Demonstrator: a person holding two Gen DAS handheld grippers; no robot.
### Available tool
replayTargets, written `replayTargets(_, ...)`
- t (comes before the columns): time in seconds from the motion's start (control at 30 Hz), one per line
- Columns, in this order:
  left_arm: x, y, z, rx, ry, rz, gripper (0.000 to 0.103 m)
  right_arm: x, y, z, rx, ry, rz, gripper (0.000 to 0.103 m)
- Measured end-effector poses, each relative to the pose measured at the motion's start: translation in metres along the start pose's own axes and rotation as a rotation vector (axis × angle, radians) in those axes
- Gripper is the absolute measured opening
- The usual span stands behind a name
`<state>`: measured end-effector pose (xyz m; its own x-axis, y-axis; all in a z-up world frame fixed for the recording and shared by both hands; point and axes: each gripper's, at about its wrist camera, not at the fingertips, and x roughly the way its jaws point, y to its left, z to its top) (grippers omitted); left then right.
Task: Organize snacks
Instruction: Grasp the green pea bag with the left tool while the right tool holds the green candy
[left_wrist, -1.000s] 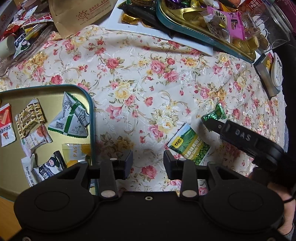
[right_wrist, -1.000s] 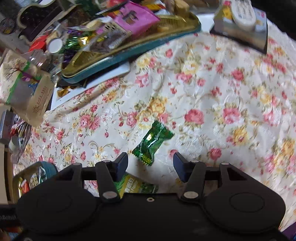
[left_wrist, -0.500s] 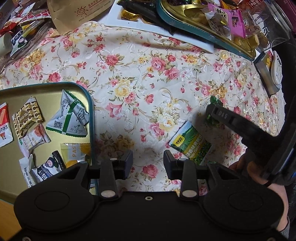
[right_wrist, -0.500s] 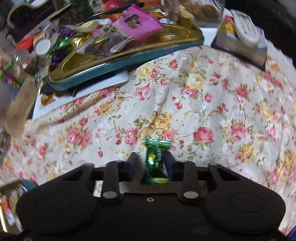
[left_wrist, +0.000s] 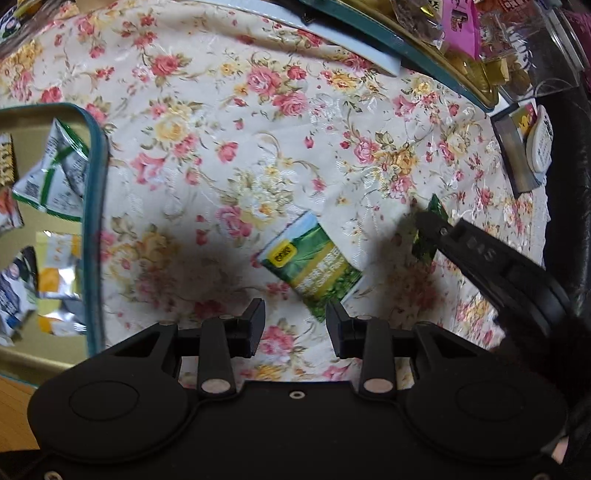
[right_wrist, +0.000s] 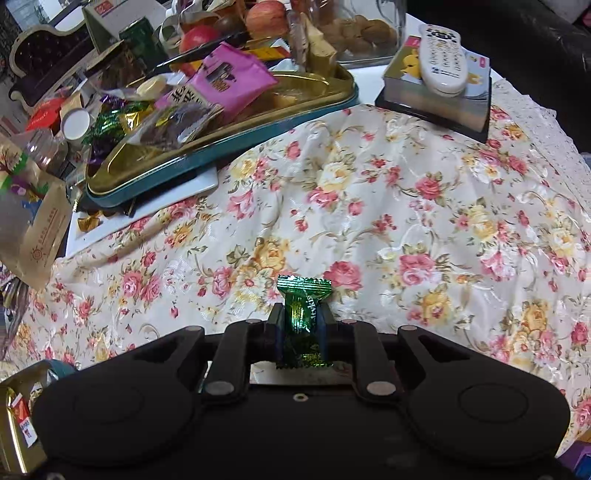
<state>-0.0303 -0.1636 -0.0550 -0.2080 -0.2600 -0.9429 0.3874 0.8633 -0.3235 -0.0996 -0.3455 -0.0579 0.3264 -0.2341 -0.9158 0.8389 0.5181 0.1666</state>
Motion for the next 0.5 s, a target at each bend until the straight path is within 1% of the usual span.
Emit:
replayTargets(0.1, 0.008, -0.002, -0.002, -0.108, -0.028, -0.016, 0.044, -0.011, -0.010, 0.000, 0.015, -0.012, 0.016, 0.019)
replayTargets(0.23, 0.016, -0.007, -0.004, -0.213, -0.082, 0.016, 0.044, -0.023, -0.019, 0.000, 0.034, -0.023, 0.045, 0.019)
replayTargets(0.4, 0.026, -0.015, -0.004, -0.290, -0.146, 0.083, 0.044, -0.035, -0.026, 0.001, 0.048, -0.035, 0.079, 0.020)
replayTargets(0.5, 0.031, -0.022, -0.004, -0.300, -0.172, 0.120, 0.044, -0.040, -0.030, 0.001, 0.053, -0.043, 0.092, 0.020)
